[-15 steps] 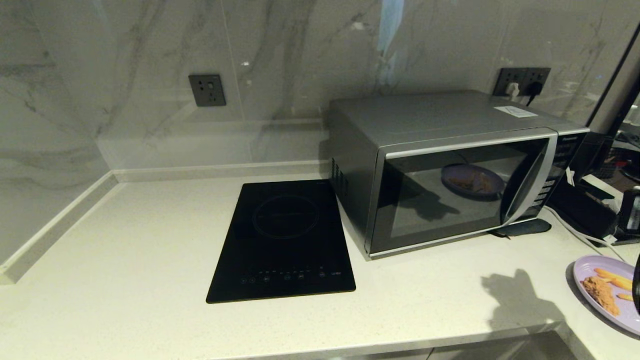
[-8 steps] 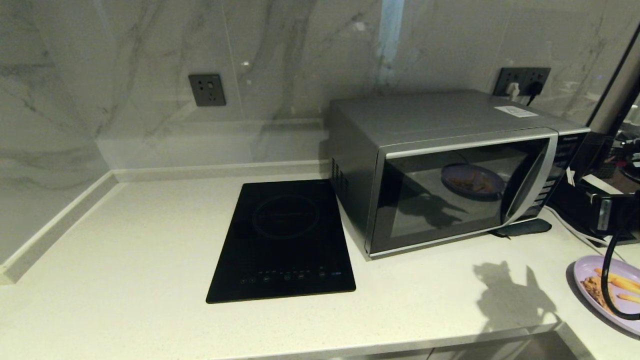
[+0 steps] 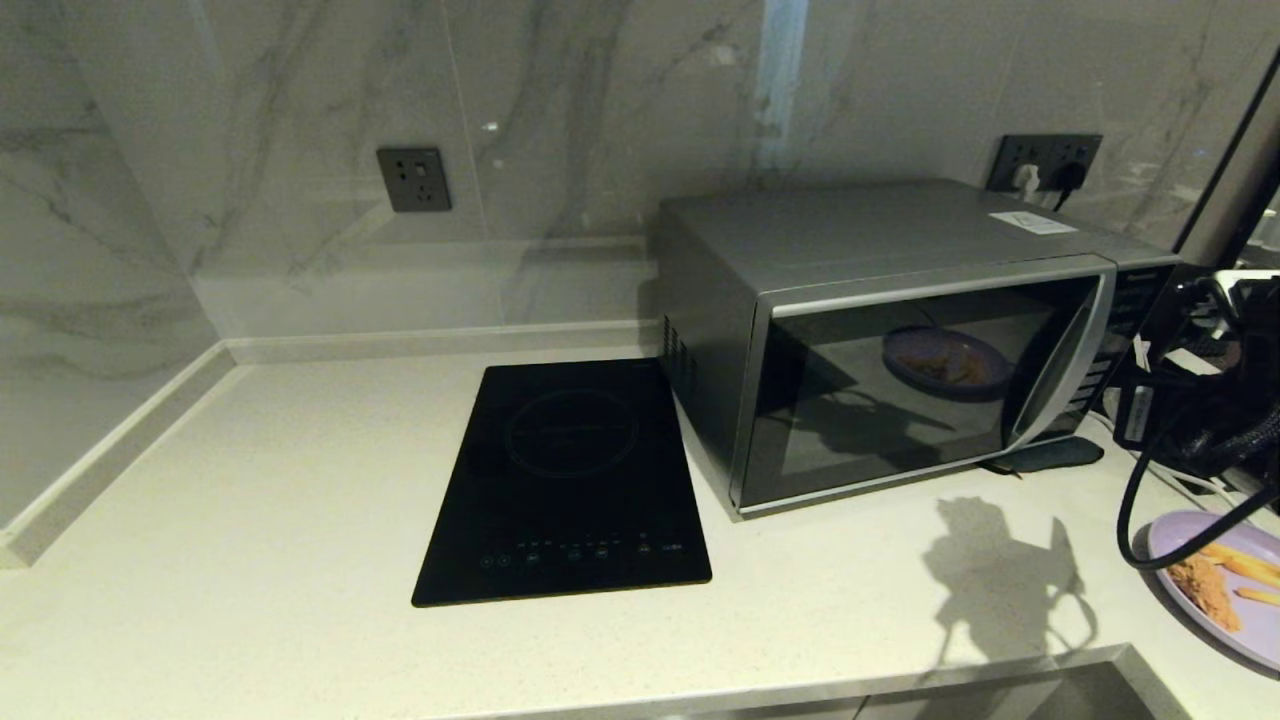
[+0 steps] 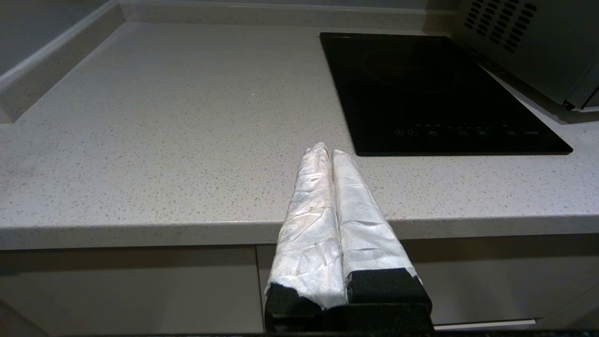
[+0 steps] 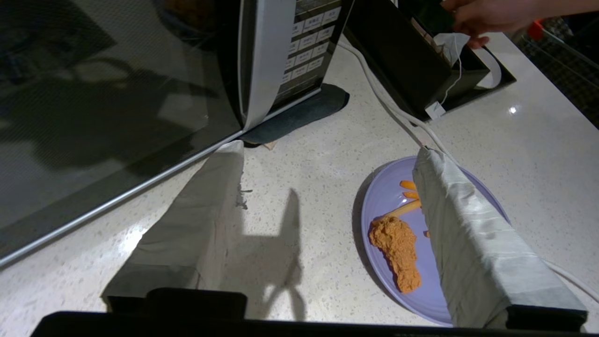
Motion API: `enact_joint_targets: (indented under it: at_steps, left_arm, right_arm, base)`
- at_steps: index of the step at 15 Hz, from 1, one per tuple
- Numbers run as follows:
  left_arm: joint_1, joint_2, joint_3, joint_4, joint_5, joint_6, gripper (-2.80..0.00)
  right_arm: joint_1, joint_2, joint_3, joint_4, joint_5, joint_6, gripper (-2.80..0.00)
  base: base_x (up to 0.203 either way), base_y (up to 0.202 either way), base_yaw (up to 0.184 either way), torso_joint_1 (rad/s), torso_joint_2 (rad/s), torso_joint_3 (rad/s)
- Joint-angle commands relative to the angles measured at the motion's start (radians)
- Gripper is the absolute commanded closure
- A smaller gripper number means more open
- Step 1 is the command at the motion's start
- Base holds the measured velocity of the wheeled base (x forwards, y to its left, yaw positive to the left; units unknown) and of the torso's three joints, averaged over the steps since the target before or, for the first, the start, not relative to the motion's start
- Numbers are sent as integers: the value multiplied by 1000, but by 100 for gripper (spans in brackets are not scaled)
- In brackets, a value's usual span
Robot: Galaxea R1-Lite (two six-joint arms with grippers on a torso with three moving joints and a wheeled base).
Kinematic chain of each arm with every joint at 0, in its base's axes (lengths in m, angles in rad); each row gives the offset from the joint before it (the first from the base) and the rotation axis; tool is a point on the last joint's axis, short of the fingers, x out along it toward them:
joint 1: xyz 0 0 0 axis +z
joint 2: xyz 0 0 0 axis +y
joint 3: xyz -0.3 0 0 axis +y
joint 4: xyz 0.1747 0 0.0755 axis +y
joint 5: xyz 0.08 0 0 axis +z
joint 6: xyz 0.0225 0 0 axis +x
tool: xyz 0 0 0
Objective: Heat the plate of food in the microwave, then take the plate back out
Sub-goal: Open the microwave oven
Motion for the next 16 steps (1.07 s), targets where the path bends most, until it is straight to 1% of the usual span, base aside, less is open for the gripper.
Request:
enact_joint_targets:
  at_steps: [1, 4, 6, 8, 11, 16]
  left_arm:
    - [0, 1, 0, 0, 0, -2, 0]
    - [0, 1, 0, 0, 0, -1, 0]
    - [0, 1, 0, 0, 0, -1, 0]
    - [0, 1, 0, 0, 0, -1, 0]
    - [0, 1, 0, 0, 0, -2, 0]
    - [0, 1, 0, 0, 0, -2, 0]
  right_arm:
    - [0, 68, -37, -4, -26, 10, -280]
    - [0, 127, -73, -28, -94, 38, -280]
    - [1, 178, -75, -97, -135, 44, -280]
    - [2, 234, -69, -175, -146, 44, -280]
    - [2, 303, -70, -255, -151, 44, -280]
    - [-13, 369, -134, -263, -156, 45, -280]
  base:
    - [0, 0, 0, 0, 0, 0]
    - [0, 0, 0, 0, 0, 0]
    - [0, 0, 0, 0, 0, 0]
    - [0, 0, 0, 0, 0, 0]
    - [0, 0, 0, 0, 0, 0]
    - [0, 0, 0, 0, 0, 0]
